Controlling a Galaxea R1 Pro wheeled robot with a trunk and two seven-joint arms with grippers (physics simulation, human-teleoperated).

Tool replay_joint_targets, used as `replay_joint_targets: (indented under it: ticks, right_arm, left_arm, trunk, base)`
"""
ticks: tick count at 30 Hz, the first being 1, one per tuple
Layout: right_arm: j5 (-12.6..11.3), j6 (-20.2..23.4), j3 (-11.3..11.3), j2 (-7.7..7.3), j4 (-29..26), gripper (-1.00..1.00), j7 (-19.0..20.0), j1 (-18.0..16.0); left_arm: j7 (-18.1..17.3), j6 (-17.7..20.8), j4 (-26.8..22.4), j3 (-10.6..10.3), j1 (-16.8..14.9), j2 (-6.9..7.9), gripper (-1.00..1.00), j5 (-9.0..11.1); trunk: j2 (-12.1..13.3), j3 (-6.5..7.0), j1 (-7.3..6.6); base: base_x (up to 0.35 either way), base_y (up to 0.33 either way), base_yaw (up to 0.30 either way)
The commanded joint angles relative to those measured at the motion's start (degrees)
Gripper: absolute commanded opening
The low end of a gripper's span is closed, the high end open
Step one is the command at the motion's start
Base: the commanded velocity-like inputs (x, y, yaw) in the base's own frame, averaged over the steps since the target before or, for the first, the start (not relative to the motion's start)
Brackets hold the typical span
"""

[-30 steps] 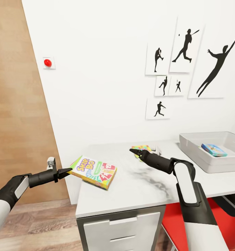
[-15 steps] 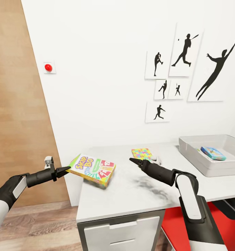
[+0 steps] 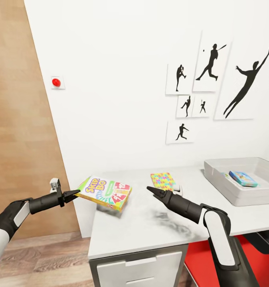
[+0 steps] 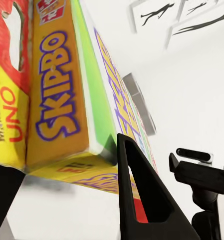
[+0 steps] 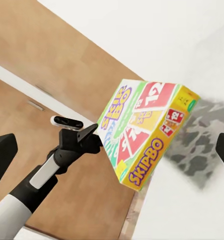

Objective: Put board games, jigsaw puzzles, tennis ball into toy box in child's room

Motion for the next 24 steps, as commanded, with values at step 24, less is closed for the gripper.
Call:
replay_joint_targets:
  ticks: [24]
  right_arm:
    - [0.64,0.29,-1.55,-0.05,0.01,1.00,2.77,0.22]
  left_arm:
    - [-0.23,0.75,-0.52,-0.01,-0.03,0.55,-1.00,0.10]
  trunk:
    - [9.61,4.36,-5.28]
  base:
    - [0.000,0.000,-0.052]
